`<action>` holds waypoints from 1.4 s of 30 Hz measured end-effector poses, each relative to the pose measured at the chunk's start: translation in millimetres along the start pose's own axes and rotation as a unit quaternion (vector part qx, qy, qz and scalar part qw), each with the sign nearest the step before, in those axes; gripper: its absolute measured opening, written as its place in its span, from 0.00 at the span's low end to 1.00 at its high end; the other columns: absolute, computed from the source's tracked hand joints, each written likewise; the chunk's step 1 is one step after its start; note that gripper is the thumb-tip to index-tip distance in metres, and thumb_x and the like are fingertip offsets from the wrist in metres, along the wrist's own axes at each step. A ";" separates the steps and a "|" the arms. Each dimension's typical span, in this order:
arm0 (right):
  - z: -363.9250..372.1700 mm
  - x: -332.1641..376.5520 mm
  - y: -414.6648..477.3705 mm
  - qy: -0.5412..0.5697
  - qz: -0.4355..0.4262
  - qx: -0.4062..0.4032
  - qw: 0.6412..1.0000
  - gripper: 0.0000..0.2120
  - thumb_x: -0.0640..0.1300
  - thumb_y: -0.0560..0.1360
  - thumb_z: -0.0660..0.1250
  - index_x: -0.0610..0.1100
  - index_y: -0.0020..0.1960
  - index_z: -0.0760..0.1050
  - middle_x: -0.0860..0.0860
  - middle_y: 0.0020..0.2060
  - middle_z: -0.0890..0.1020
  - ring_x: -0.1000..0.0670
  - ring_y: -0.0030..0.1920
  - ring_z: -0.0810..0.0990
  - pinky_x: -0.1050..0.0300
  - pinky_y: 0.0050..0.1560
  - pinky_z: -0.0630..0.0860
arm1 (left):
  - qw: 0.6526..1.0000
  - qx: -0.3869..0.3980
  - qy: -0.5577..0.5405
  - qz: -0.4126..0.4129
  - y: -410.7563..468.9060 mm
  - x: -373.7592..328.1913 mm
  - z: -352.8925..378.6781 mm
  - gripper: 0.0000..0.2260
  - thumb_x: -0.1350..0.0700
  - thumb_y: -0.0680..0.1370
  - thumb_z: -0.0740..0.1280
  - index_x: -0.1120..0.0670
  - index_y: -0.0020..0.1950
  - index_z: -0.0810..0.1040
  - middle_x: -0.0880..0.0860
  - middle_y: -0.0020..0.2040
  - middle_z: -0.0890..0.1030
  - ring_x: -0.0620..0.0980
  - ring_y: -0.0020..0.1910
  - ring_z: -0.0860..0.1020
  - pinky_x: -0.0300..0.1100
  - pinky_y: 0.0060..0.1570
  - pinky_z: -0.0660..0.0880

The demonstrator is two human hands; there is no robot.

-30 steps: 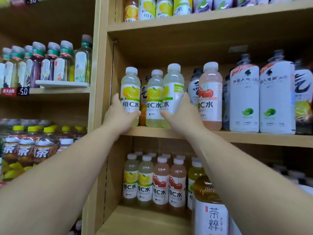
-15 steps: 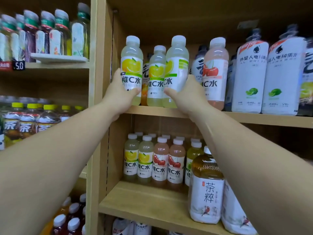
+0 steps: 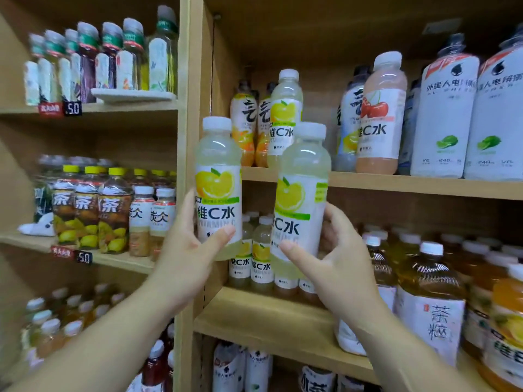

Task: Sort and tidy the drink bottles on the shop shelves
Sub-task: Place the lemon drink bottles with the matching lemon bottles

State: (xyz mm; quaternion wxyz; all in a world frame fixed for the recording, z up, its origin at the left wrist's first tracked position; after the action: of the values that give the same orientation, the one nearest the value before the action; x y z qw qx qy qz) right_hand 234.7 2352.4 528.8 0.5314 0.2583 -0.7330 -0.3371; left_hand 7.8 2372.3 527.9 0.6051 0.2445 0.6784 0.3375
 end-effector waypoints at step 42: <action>83.2 -218.3 -28.6 -0.143 0.246 0.084 0.955 0.24 0.47 0.78 0.72 0.52 0.71 0.70 0.52 0.63 0.76 0.51 0.62 0.76 0.55 0.66 0.71 | 0.935 0.063 0.314 -0.149 -46.7 204.7 33.4 0.46 0.54 0.79 0.72 0.48 0.84 0.41 0.53 0.77 0.67 0.53 0.73 0.69 0.48 0.70 0.68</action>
State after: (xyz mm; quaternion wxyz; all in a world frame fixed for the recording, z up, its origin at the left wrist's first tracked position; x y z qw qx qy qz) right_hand 221.9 2513.3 357.5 0.4643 0.0627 -0.8677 -0.1662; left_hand 14.0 2498.8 357.2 0.3875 0.0600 0.8825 0.2596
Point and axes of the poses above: each hand's wrist, its own y-axis towards the middle knuckle, its own z-axis out of the palm, x = y × z, the point moved 8 cm from there along y, towards the middle knuckle
